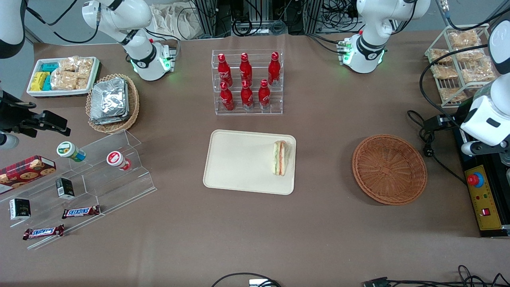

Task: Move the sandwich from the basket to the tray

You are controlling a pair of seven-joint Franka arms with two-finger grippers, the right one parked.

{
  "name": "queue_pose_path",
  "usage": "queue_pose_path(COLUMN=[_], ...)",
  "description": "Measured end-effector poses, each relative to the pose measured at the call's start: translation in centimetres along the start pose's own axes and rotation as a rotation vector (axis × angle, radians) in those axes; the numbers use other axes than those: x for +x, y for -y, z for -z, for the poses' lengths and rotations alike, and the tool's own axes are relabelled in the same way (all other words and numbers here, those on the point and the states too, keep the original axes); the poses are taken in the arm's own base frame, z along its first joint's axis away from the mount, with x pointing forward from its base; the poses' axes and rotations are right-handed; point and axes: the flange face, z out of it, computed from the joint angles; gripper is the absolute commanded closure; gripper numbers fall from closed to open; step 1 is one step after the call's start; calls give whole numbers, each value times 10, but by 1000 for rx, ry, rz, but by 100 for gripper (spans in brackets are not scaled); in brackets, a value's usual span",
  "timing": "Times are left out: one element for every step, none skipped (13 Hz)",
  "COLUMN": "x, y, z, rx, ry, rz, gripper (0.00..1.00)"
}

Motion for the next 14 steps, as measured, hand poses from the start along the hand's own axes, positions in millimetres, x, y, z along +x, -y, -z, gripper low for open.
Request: queue_pose_path(x=[-1,-1,-1,-1,-1,-1,-2,-2,-2,-2,-2,-3,-3,-3], y=[-1,-2,-3,-3,-4,-6,-8,-9,-9,-9,-9,-8,-8,-7], z=[0,0,-1,-1,-1,-1,-1,-1,-1,-1,0,0,0,0], rx=[0,0,0,0,0,0,0,0,0,0,-1,-1,-1,-1], ry=[0,1,2,2,2,3,3,3,2,2,2,2,2,3], rz=[-3,-5,-6,-6,-9,-12,-15,-17,-18,-17,-17,-16,-15,-14], gripper=[0,0,0,0,0,0,0,0,0,0,0,0,0,0])
